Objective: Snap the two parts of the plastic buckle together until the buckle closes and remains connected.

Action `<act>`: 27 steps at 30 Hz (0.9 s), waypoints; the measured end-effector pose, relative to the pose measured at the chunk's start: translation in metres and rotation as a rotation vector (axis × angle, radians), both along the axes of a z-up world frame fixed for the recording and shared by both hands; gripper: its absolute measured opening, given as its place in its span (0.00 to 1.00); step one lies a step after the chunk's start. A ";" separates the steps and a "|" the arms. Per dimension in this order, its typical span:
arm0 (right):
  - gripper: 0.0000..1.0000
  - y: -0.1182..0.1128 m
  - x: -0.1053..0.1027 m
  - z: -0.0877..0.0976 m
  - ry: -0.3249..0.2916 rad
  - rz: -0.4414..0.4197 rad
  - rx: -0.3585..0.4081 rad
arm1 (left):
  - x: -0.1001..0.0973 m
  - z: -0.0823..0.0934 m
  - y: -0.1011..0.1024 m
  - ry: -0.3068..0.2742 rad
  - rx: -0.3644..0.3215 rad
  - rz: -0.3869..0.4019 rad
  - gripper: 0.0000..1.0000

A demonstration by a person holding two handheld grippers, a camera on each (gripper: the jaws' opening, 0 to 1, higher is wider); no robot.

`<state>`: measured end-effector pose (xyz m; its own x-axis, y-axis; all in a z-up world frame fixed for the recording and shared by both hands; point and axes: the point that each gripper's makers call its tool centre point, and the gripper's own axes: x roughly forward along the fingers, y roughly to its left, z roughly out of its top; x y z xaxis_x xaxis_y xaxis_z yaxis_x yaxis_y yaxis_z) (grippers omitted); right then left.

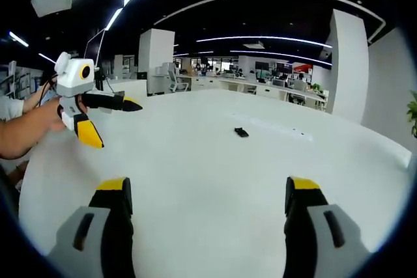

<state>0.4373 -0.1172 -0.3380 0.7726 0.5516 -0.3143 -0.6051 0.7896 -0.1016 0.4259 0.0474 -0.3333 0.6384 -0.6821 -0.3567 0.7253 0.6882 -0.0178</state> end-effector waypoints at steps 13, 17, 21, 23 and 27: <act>0.98 -0.004 -0.017 -0.001 -0.006 -0.010 -0.004 | -0.010 -0.001 0.003 -0.006 0.001 0.008 0.99; 0.97 -0.007 -0.018 0.000 -0.010 -0.011 -0.006 | -0.014 0.001 0.005 -0.013 -0.005 0.012 0.99; 0.98 -0.007 -0.025 0.001 -0.018 -0.011 -0.006 | -0.016 0.002 0.007 -0.016 -0.008 0.015 0.99; 0.98 -0.007 -0.026 0.000 -0.019 -0.010 -0.006 | -0.018 0.001 0.006 -0.017 -0.005 0.014 0.99; 0.98 -0.008 -0.029 0.001 -0.022 -0.010 -0.010 | -0.023 0.000 0.005 -0.019 -0.001 0.012 0.99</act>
